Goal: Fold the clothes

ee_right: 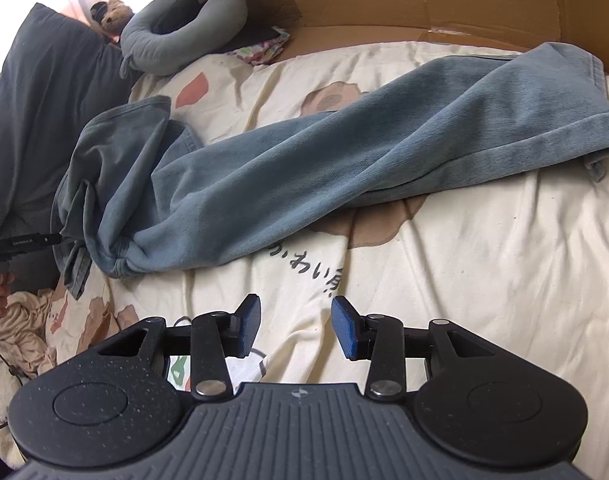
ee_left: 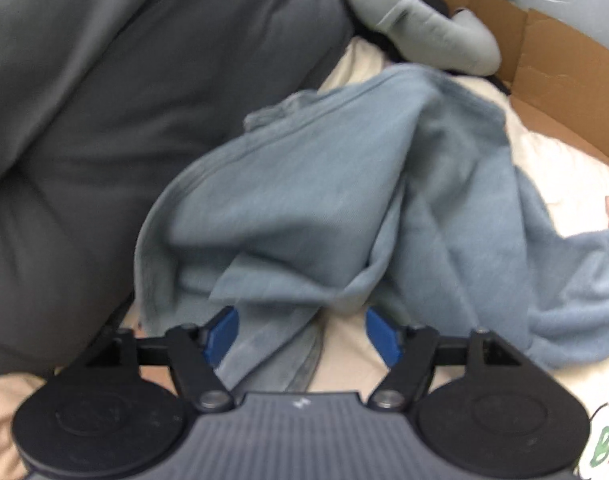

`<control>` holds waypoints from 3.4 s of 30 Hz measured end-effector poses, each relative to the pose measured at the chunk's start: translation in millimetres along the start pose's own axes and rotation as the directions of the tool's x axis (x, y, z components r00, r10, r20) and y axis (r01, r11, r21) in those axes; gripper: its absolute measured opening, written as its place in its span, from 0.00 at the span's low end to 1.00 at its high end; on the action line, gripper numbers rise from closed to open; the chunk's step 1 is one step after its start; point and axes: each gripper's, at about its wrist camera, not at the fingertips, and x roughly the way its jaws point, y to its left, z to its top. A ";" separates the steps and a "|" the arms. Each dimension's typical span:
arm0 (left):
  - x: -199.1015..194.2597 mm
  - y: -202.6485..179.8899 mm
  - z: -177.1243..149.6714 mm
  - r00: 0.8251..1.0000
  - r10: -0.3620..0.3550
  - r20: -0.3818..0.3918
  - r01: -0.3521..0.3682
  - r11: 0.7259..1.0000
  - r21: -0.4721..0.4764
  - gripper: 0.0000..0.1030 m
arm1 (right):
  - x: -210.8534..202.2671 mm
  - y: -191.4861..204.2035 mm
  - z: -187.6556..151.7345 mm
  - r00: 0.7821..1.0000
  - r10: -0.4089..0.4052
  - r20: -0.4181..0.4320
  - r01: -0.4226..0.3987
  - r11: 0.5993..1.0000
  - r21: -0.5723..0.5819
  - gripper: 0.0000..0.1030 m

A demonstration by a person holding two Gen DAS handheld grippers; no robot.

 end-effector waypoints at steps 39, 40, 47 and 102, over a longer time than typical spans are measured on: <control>-24.5 0.3 -72.5 0.984 -0.087 0.153 0.100 0.992 -0.077 0.06 | 12.4 30.9 -18.2 0.997 0.056 -0.051 -0.059 0.996 -0.071 0.69; -31.5 -3.0 -72.4 0.983 -0.100 0.155 0.113 0.991 -0.072 0.06 | 12.2 32.5 -18.8 0.997 0.061 -0.051 -0.065 0.995 -0.072 0.69; -64.7 -24.6 -87.3 0.968 -0.196 0.159 0.212 0.973 -0.094 0.06 | 10.6 40.3 -22.4 0.994 0.092 -0.053 -0.096 0.992 -0.081 0.69; -137.8 -175.9 -85.7 0.705 -0.709 0.025 0.709 0.704 -0.021 0.22 | 16.5 82.5 -52.9 0.965 0.262 -0.022 -0.255 0.909 -0.329 0.07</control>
